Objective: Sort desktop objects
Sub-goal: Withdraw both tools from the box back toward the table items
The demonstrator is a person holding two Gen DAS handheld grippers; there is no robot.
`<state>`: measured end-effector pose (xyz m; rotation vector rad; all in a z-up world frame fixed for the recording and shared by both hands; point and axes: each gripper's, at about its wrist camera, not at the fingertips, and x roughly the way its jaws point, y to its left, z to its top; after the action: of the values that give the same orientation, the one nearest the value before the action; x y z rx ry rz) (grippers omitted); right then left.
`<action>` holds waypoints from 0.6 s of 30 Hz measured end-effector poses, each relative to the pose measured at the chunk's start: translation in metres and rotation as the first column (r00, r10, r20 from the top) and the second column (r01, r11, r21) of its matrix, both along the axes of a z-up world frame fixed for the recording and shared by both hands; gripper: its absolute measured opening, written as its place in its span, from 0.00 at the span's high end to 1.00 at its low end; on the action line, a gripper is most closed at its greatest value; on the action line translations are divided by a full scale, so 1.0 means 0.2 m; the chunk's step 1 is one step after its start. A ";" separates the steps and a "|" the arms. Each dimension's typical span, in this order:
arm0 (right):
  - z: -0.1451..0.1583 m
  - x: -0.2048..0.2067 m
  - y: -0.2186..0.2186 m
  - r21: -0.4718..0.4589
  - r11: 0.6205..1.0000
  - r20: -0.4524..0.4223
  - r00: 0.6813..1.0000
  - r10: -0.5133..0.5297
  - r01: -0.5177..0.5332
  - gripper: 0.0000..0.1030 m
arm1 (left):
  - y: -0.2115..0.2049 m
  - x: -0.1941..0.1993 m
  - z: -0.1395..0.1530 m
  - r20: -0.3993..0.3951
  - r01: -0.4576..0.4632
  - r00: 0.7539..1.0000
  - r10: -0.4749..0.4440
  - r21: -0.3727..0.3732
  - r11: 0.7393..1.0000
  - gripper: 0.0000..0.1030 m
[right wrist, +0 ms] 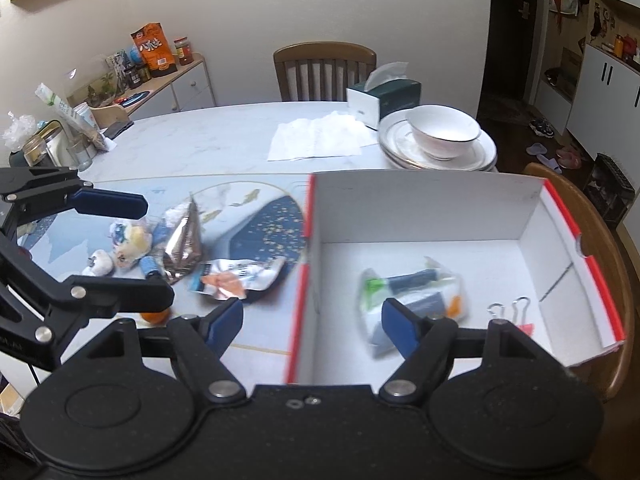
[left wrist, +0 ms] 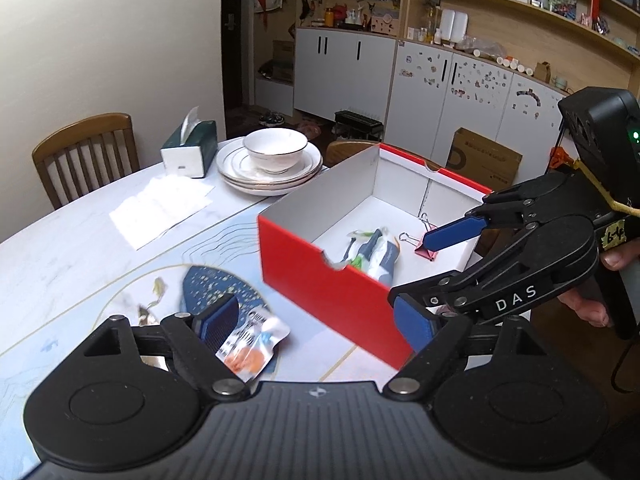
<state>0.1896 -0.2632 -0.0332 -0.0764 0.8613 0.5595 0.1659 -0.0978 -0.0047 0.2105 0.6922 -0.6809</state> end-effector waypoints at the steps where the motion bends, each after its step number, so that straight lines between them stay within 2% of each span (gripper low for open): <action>1: 0.00 -0.01 0.02 0.002 1.000 0.001 1.000 0.001 -0.001 0.26 | 0.03 -0.01 0.00 0.000 -0.005 1.000 0.005 -0.003 1.000 0.14; 4: 0.00 -0.05 0.09 0.006 1.000 0.004 1.000 0.005 -0.005 0.26 | 0.11 -0.04 -0.01 0.007 -0.024 1.000 0.024 -0.003 1.000 0.00; 12: -0.01 -0.13 0.26 0.015 1.000 0.015 1.000 -0.013 0.013 0.24 | 0.38 -0.13 -0.10 0.011 -0.082 0.997 0.082 0.010 0.997 0.00; 18: -0.05 -0.16 0.39 0.012 1.000 0.012 1.000 -0.025 0.025 0.24 | 0.63 -0.16 -0.19 -0.014 -0.175 0.984 0.175 0.028 0.984 0.00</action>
<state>0.1569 -0.1847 -0.0436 -0.0579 0.8463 0.5398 0.1343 0.0286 -0.0428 0.1659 0.7269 -0.5063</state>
